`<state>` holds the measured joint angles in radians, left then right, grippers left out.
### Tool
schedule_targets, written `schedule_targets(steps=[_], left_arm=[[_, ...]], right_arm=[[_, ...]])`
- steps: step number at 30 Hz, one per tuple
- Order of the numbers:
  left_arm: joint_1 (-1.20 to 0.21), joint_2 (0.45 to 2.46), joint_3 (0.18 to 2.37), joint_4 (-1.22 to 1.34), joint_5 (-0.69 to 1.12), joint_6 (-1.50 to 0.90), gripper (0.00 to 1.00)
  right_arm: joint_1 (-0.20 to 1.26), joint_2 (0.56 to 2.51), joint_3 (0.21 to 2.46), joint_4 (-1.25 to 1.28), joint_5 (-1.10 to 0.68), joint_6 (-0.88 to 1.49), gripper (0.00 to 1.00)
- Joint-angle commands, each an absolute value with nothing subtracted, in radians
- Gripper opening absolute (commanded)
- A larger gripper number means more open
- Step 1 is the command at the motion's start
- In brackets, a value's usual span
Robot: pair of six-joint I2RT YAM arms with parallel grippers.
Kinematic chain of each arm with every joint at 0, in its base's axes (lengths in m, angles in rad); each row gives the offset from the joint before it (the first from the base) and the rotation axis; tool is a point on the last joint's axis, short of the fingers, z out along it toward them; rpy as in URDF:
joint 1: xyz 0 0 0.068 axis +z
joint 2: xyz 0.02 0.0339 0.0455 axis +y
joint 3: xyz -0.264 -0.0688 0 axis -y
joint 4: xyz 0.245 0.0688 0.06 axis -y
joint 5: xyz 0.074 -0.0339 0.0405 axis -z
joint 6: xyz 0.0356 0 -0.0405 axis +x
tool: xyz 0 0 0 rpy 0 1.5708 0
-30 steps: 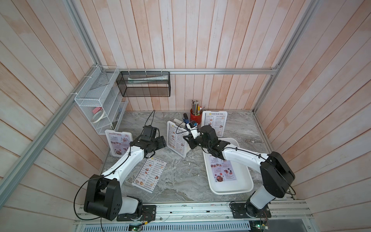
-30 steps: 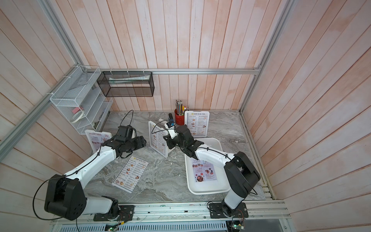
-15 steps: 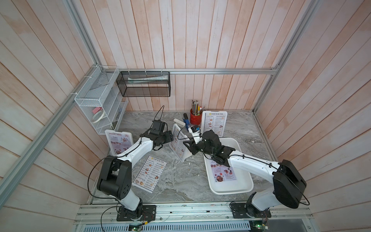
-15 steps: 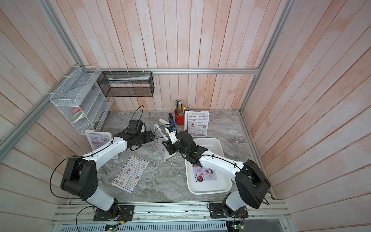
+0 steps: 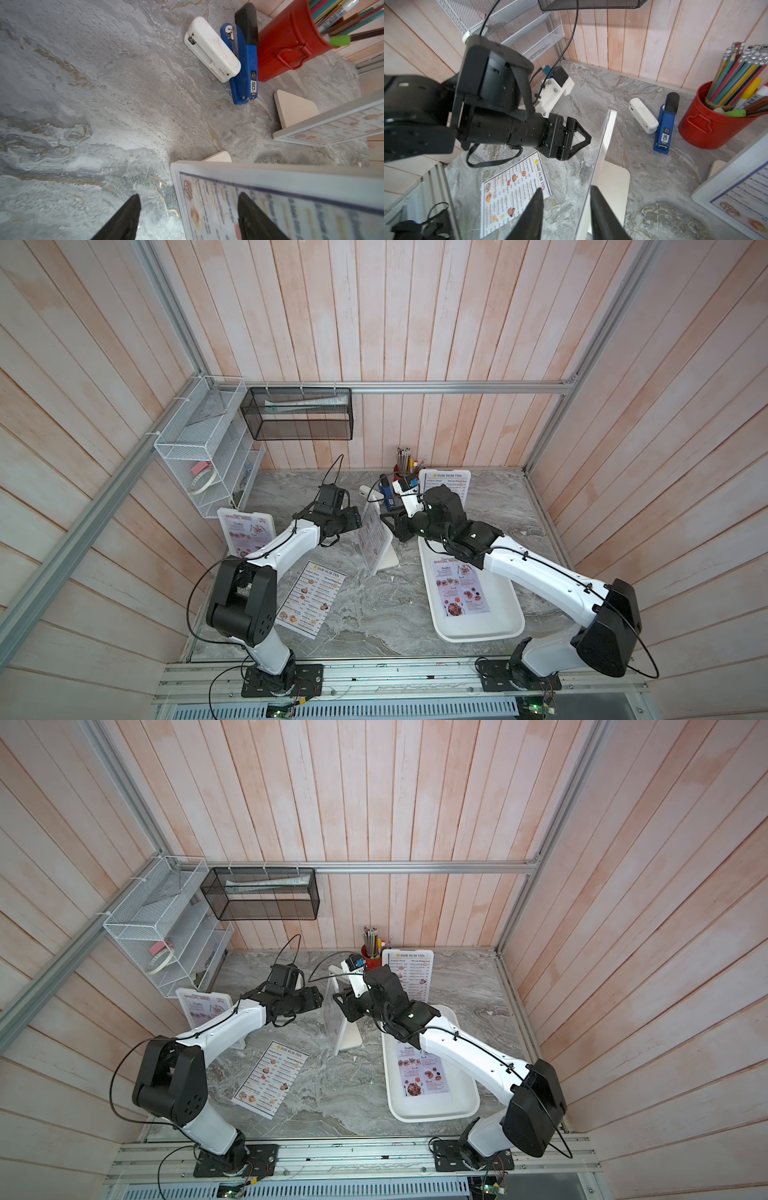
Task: Replace the menus in the menu holders
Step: Move the menu holder to the center of the board.
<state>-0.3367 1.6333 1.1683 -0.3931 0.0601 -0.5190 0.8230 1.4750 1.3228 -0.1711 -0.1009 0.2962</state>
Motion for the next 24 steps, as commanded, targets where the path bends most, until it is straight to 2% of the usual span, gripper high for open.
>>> schedule_targets(steps=[1,8,24], left_arm=[[-0.332,1.559,1.131,-0.445,0.007,-0.489,0.76],[-0.332,1.458,1.061,-0.489,-0.015,-0.486,0.76],[-0.333,1.357,0.974,-0.508,-0.024,-0.496,0.76]], right_arm=[[0.816,1.566,1.468,-0.388,-0.092,0.356,0.29],[0.802,1.685,1.615,-0.501,-0.113,0.369,0.20],[0.766,1.772,1.633,-0.495,-0.161,0.370,0.15]])
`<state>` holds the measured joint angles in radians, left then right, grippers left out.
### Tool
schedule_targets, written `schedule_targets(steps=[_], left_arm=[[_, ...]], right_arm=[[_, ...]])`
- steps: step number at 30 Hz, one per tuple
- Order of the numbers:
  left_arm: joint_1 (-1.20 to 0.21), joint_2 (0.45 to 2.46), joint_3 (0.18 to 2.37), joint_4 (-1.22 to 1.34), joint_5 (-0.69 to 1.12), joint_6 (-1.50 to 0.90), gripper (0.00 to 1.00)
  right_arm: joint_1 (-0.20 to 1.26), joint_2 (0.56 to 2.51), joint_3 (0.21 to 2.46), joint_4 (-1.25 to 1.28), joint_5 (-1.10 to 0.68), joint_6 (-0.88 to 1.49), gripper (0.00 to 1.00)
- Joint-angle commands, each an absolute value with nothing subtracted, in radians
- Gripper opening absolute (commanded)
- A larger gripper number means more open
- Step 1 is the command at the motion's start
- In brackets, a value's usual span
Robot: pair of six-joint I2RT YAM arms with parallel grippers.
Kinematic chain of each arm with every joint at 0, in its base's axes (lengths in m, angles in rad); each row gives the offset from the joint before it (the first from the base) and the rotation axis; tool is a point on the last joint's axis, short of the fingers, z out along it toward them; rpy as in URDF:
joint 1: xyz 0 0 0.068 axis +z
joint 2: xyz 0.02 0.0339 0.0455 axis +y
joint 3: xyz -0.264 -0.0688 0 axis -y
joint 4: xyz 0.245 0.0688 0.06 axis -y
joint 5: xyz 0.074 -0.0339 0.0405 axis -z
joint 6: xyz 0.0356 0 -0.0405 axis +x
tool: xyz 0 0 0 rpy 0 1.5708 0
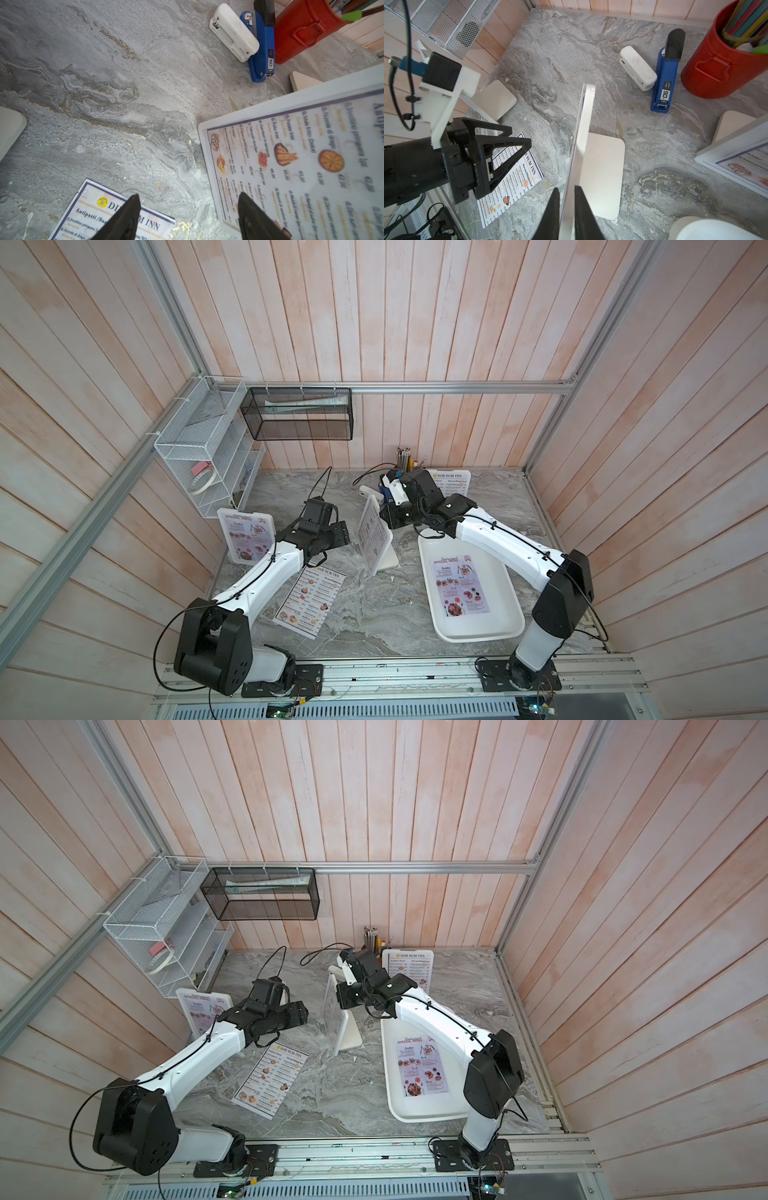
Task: Replace the menus in the menu holders
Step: Move the menu holder to the center of the board, then take out the menu from the menu holder.
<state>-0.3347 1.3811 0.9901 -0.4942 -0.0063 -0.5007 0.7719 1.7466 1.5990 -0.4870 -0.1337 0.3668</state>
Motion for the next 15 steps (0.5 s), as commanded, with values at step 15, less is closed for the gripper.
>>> schedule_targets(steps=[15], left_arm=[[-0.332,1.358,0.974,-0.497,-0.023,-0.496,0.76]], right_arm=[[0.765,1.772,1.644,-0.489,-0.187,0.369,0.17]])
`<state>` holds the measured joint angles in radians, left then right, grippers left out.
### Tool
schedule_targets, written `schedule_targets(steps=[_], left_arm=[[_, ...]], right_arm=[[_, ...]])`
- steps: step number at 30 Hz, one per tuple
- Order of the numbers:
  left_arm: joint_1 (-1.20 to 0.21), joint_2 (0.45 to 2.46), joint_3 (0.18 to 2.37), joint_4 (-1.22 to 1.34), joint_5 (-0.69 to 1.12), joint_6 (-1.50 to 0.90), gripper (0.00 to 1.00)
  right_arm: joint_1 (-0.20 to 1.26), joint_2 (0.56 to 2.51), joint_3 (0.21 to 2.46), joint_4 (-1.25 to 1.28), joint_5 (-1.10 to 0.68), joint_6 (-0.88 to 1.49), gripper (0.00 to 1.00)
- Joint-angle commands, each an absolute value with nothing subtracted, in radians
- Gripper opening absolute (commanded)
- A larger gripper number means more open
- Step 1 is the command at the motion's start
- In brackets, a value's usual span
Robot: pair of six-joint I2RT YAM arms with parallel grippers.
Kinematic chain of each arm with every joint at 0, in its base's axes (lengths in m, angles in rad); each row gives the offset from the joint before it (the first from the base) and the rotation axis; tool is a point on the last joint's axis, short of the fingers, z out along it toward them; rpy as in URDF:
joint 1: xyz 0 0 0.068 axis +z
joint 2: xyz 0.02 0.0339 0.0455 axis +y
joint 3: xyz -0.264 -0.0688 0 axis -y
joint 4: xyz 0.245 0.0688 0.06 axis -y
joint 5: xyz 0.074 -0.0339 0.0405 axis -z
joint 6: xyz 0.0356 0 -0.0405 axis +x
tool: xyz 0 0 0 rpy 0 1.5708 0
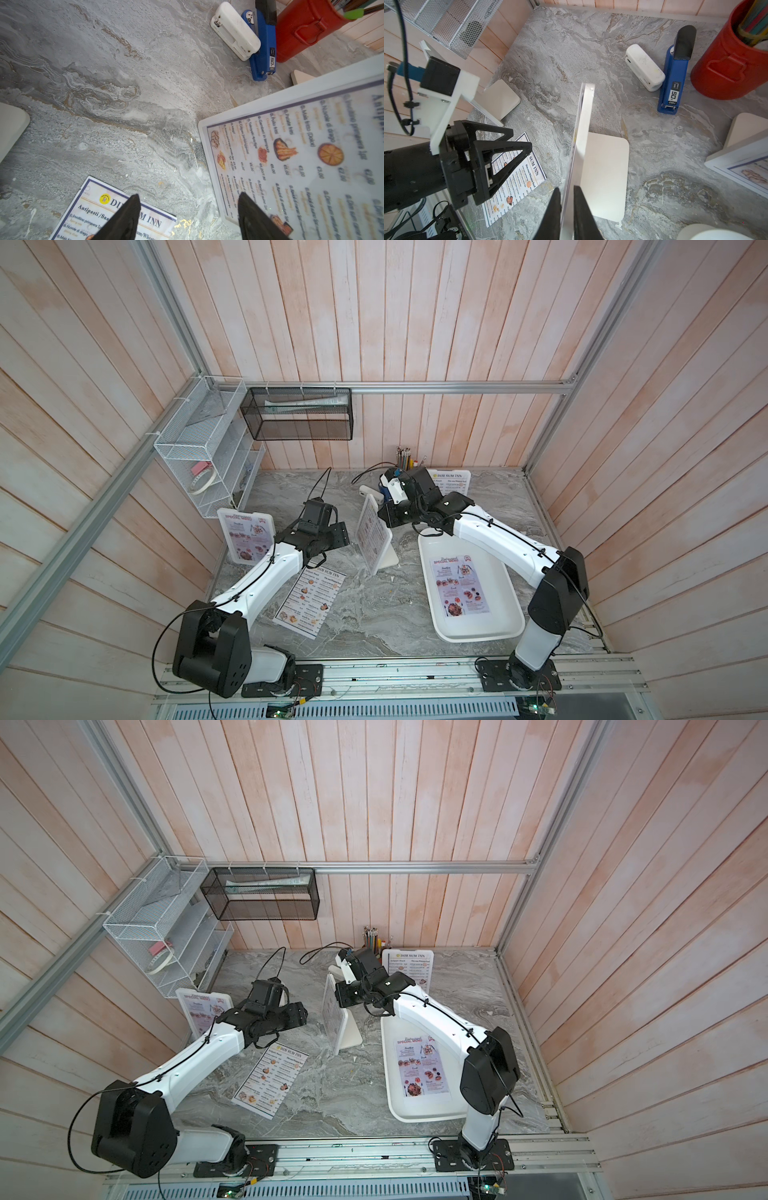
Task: Replace the menus in the menu holders
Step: Take out the menu from the menu holder.
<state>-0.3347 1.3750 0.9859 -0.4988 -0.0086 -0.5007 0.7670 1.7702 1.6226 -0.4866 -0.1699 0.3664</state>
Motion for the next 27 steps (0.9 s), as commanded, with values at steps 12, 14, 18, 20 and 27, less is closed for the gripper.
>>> schedule_targets(steps=[12,14,18,20,27], left_arm=[[-0.332,1.368,0.974,-0.488,-0.021,-0.502,0.76],[-0.332,1.364,0.974,-0.489,-0.023,-0.502,0.76],[-0.332,1.358,0.976,-0.496,-0.028,-0.500,0.76],[-0.333,1.355,0.976,-0.497,-0.028,-0.500,0.76],[-0.332,1.341,0.982,-0.504,-0.032,-0.501,0.76]], right_arm=[[0.765,1.762,1.640,-0.484,-0.176,0.368,0.19],[0.765,1.771,1.640,-0.489,-0.182,0.367,0.19],[0.765,1.780,1.632,-0.488,-0.196,0.369,0.19],[0.765,1.782,1.626,-0.489,-0.197,0.369,0.19],[0.765,1.787,1.615,-0.486,-0.196,0.368,0.19]])
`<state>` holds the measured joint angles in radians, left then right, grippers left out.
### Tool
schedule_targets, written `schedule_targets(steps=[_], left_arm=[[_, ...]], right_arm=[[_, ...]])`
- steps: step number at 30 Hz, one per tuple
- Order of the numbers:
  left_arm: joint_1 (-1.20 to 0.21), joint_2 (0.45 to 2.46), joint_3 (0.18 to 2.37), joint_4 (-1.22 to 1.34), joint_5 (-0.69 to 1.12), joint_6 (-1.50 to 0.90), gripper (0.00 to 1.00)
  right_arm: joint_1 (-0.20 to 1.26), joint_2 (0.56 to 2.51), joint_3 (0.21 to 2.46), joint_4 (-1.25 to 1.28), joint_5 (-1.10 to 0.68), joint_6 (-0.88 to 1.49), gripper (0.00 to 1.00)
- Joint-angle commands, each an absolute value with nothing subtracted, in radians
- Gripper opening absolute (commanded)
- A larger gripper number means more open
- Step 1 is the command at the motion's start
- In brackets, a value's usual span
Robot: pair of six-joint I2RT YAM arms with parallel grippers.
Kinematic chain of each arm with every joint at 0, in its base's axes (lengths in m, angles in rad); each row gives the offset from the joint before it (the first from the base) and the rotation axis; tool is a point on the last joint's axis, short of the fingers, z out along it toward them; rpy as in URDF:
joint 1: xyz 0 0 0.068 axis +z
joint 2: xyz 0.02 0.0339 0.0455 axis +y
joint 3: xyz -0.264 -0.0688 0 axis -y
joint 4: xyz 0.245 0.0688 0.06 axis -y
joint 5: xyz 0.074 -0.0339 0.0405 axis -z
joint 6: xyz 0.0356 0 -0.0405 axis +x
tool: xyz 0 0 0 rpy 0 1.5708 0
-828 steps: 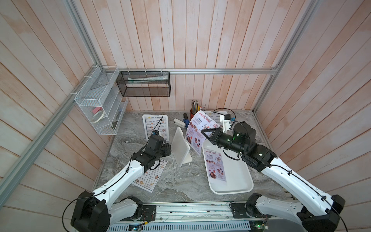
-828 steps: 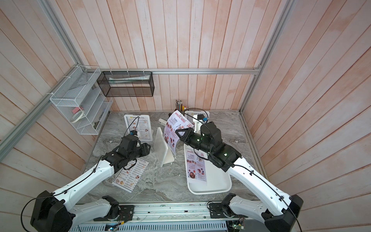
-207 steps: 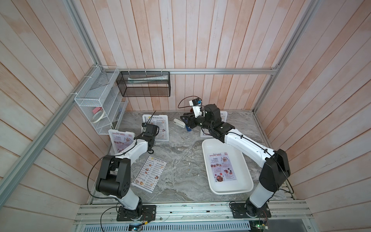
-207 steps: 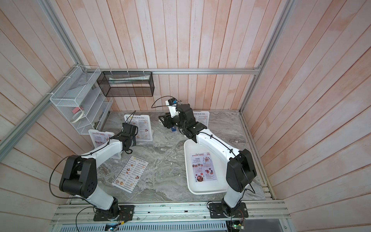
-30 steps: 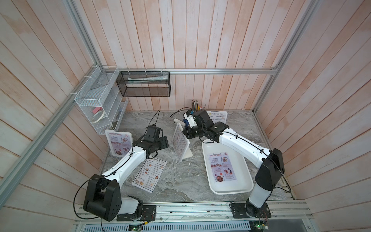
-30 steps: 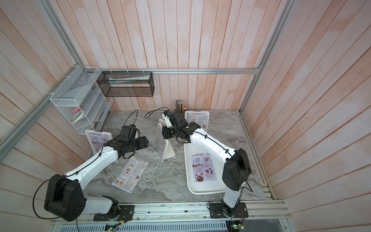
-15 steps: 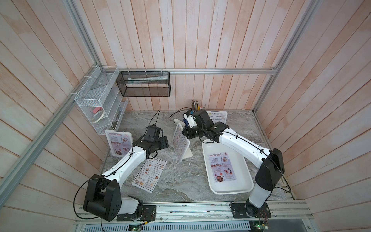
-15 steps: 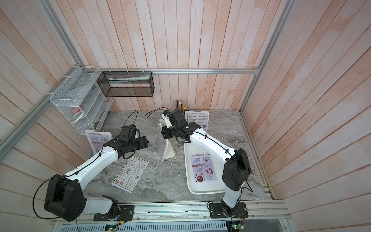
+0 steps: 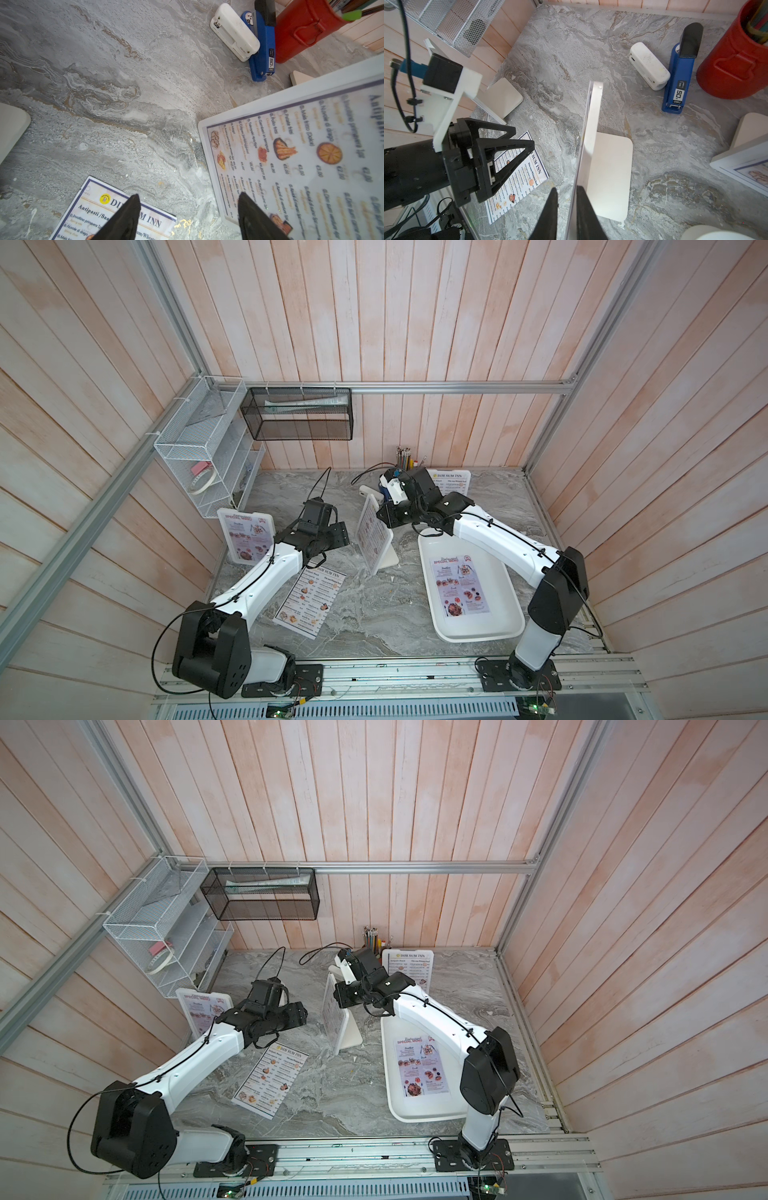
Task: Replace the menus in the menu holders
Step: Take out the menu from the menu holder.
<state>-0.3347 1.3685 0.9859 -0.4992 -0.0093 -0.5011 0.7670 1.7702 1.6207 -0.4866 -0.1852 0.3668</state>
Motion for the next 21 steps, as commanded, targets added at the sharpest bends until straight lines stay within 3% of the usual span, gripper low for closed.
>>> schedule_targets(steps=[1,9,21], left_arm=[[-0.333,1.338,0.985,-0.506,-0.033,-0.500,0.76],[-0.333,1.324,1.004,-0.520,-0.041,-0.496,0.76],[-0.332,1.303,1.025,-0.537,-0.048,-0.493,0.76]], right_arm=[[0.765,1.787,1.614,-0.486,-0.195,0.369,0.19],[0.765,1.794,1.611,-0.486,-0.189,0.366,0.20],[0.765,1.804,1.606,-0.480,-0.214,0.370,0.10]])
